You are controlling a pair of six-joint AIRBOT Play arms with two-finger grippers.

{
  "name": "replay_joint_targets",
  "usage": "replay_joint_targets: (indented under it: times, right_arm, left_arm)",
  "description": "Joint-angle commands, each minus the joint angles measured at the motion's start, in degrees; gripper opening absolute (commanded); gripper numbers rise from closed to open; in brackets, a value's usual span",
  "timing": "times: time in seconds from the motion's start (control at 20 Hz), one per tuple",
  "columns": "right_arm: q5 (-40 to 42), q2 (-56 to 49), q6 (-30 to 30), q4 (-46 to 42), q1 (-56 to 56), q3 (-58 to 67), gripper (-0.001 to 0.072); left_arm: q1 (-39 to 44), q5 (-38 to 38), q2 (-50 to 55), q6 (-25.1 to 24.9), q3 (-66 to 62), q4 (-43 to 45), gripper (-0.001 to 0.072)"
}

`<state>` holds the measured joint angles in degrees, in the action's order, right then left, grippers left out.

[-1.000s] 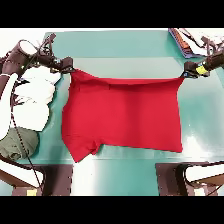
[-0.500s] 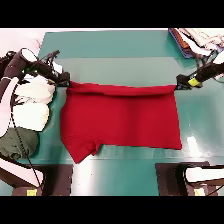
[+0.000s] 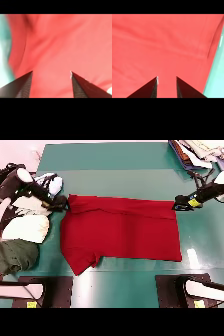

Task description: Fold the shirts.

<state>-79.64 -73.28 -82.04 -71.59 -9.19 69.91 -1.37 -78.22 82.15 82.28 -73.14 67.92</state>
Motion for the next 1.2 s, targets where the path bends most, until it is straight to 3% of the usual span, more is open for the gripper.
replay_joint_targets:
  times: [0.0, 0.25, 0.4, 0.6, 0.8, 0.85, 0.9, 0.95, 1.0, 1.15]
  right_arm:
    - [-1.0, 8.6, 0.0, 0.1, 0.1, -6.1, 0.0263]
    - [0.5, 15.1, 0.0, 0.0, 0.1, -11.1, 0.0263]
    - [1.0, 15.9, 0.0, 0.1, 0.1, -11.0, 0.0263]
    - [1.5, 15.9, 0.0, 2.8, 0.0, -11.0, 0.0263]
    - [0.4, 15.9, 0.1, 2.8, -0.2, -11.1, 0.0263]
    - [-0.4, 15.9, 0.1, 2.8, -0.8, -11.1, 0.0263]
    - [-1.5, 15.9, 0.7, 2.8, -1.9, -11.1, 0.0263]
    - [-2.9, 15.9, 1.4, 2.5, -3.5, -11.1, 0.0262]
    - [-4.4, 15.9, 1.7, 2.0, -5.5, -11.3, 0.0263]
    - [-6.4, 18.0, 1.7, -3.7, -13.2, -18.8, 0.0264]
  left_arm:
    - [0.0, 0.8, -15.3, 2.1, 18.9, 5.5, 0.0542]
    - [0.0, 1.5, -32.6, 8.3, 40.5, 4.9, 0.0542]
    - [0.0, 3.1, -33.4, 9.0, 45.9, 0.9, 0.0542]
    - [0.1, 12.0, -33.3, 7.1, 50.0, -9.7, 0.0542]
    - [3.4, 14.1, -33.3, 7.3, 50.1, -10.1, 0.0539]
    - [3.5, 14.1, -33.3, 7.3, 50.0, -10.4, 0.0466]
    - [3.5, 13.6, -33.3, 7.2, 49.6, -10.2, 0.0219]
    - [3.5, 13.0, -33.3, 7.1, 48.7, -10.0, 0.0054]
    - [3.5, 12.2, -33.3, 5.9, 47.5, -10.0, 0.0023]
    - [3.5, 10.0, -33.3, 4.2, 43.1, -9.9, 0.0023]
